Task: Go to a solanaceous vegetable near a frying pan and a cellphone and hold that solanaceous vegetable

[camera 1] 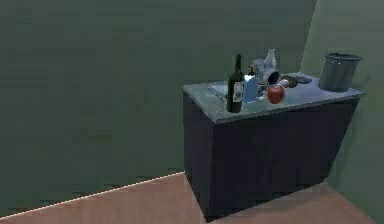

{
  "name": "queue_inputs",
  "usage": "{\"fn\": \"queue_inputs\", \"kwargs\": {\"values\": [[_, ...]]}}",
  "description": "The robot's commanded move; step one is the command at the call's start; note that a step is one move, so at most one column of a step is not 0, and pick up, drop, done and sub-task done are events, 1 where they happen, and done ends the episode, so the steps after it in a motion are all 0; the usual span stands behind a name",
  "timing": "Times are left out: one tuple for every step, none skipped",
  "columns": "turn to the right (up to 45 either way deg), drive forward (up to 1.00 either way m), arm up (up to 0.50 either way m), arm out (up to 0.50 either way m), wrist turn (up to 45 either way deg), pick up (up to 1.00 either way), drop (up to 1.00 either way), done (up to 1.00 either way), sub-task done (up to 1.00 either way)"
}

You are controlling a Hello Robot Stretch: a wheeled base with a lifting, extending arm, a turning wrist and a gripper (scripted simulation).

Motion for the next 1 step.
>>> {"fn": "queue_inputs", "kwargs": {"values": [[-18.0, 0.0, 0.0, 0.0, 0.0, 0.0, 0.0, 0.0, 0.0]]}}
